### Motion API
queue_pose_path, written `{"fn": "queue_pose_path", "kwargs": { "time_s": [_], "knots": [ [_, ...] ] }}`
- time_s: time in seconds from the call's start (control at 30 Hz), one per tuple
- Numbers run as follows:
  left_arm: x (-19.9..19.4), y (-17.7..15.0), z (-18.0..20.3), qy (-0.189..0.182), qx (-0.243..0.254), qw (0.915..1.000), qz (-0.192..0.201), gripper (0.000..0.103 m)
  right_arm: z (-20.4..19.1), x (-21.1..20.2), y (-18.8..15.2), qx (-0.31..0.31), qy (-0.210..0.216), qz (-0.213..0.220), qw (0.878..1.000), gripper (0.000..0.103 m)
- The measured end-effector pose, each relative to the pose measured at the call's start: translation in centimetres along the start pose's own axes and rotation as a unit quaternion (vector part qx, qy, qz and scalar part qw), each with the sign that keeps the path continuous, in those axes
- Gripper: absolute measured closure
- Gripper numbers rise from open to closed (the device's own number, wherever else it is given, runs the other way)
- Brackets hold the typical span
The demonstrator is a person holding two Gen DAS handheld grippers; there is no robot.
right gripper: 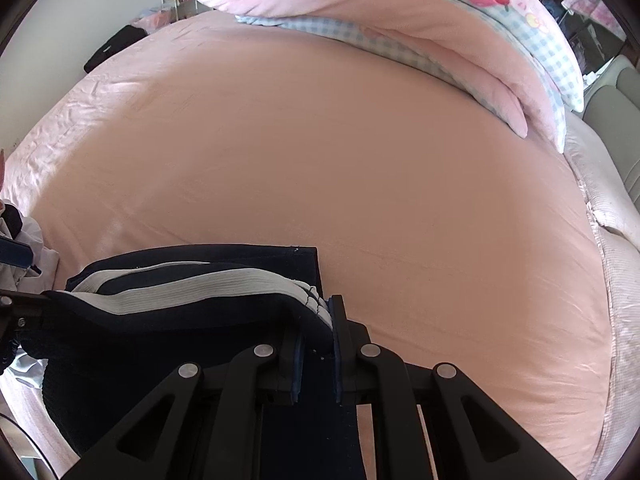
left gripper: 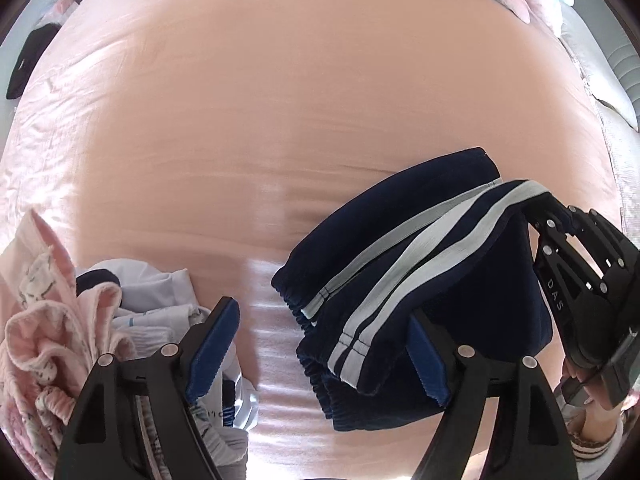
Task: Fold clothes
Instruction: 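Open the left gripper while the right gripper keeps holding the folded pants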
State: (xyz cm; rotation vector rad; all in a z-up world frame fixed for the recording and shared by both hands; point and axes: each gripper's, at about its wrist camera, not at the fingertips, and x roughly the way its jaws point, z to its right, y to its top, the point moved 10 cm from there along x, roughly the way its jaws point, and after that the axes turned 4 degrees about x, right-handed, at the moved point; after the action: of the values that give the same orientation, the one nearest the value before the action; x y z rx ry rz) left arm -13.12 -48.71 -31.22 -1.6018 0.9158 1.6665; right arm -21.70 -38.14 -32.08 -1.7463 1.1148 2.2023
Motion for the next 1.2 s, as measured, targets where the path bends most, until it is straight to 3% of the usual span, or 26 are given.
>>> {"fn": "queue_pose_path", "kwargs": {
  "time_s": [0.23,0.33,0.5,0.63,0.7,0.77,0.8,0.97,1.1,1.2],
  "knots": [
    [-2.3,-2.9,0.8,0.037,0.019,0.9986,0.032,0.023,1.2,-0.6,0.1,0.014,-0.026,-0.001,1.0,0.094],
    [-3.4,-2.0,0.4,0.047,0.02,0.9974,0.051,0.023,1.1,-0.8,-0.1,0.02,-0.02,-0.006,1.0,0.094],
    [-5.3,-0.5,0.4,0.099,0.045,0.9912,0.076,0.023,1.5,-1.6,-1.2,0.033,-0.017,-0.006,0.999,0.094],
    [-7.2,0.0,1.8,0.071,0.052,0.991,0.101,0.023,1.9,-3.0,-2.0,0.043,-0.008,-0.004,0.999,0.093],
    [-9.2,0.7,2.1,0.062,0.053,0.9902,0.114,0.023,2.0,-3.9,-2.3,0.043,-0.011,0.005,0.999,0.08],
    [-10.0,0.5,2.4,0.059,0.056,0.9889,0.124,0.023,2.5,-4.9,-2.3,0.039,-0.023,0.017,0.999,0.044],
    [-10.2,0.3,2.5,0.058,0.057,0.9882,0.13,0.023,2.6,-5.6,-2.2,0.04,-0.025,0.027,0.999,0.039],
    [-11.0,-1.8,2.8,0.038,0.046,0.9869,0.15,0.023,2.6,-8.4,-2.4,0.05,-0.009,0.048,0.998,0.036],
    [-10.3,-4.5,2.7,0.013,-0.013,0.9847,0.173,0.023,2.2,-9.3,-3.3,0.053,0.013,0.05,0.997,0.036],
    [-9.7,-5.9,3.2,0.042,-0.018,0.9776,0.205,0.023,1.9,-9.4,-4.4,0.046,0.015,0.048,0.998,0.036]
  ]
}}
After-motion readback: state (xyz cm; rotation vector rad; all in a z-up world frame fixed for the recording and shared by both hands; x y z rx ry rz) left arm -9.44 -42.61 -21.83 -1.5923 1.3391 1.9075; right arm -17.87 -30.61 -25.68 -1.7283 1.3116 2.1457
